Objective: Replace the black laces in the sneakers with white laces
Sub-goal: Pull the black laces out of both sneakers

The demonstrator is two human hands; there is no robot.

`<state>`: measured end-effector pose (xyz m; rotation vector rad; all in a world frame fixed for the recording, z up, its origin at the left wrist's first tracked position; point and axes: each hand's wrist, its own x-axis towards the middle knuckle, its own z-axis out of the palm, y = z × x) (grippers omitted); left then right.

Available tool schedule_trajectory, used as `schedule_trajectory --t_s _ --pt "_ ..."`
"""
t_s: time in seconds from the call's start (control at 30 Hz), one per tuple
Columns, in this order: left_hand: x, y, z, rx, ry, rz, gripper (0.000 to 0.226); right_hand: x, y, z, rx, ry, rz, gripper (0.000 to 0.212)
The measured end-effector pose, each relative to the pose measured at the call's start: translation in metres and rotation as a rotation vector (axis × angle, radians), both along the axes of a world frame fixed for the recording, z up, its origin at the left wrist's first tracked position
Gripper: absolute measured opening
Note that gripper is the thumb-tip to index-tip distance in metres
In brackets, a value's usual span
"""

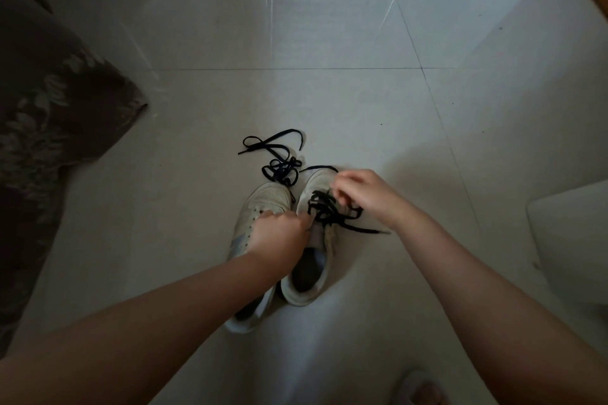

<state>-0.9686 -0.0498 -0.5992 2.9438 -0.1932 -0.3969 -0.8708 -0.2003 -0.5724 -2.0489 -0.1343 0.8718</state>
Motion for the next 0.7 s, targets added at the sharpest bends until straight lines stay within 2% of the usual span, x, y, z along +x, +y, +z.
schedule_trajectory --t_s 0.1,0.13,0.23,0.3,0.37,0.43,0.5,0.57,0.7 --pt "-0.001 0.000 -0.001 -0.011 -0.001 0.004 0.026 -0.001 -0.006 -0.009 -0.720 -0.296 0.366 0.042" --pt "-0.001 0.000 -0.001 -0.008 -0.002 0.003 0.026 -0.002 -0.008 -0.010 -0.794 -0.414 0.362 0.041" --pt "-0.001 -0.001 -0.005 -0.016 -0.022 0.007 0.027 -0.008 0.005 -0.008 -0.543 -0.666 0.221 0.036" --pt "-0.001 -0.001 -0.006 -0.021 -0.035 0.009 0.027 -0.013 0.021 -0.010 -0.450 -0.606 0.347 0.035" --pt "-0.001 -0.001 -0.007 -0.057 -0.039 0.008 0.028 -0.019 0.031 -0.015 -0.526 -0.499 0.484 0.030" --pt "-0.002 0.000 -0.006 -0.092 -0.036 0.017 0.026 -0.018 0.032 -0.020 -0.578 -0.439 0.527 0.019" --pt "-0.003 0.000 -0.005 -0.098 -0.055 0.011 0.023 -0.018 0.030 -0.023 -0.517 -0.394 0.500 0.010" --pt "-0.003 0.000 -0.004 -0.111 -0.067 0.030 0.021 -0.016 0.026 -0.024 -0.329 -0.332 0.372 0.016" --pt "-0.002 0.001 0.002 -0.100 -0.114 0.035 0.016 -0.012 0.011 -0.014 0.112 -0.134 -0.096 0.024"
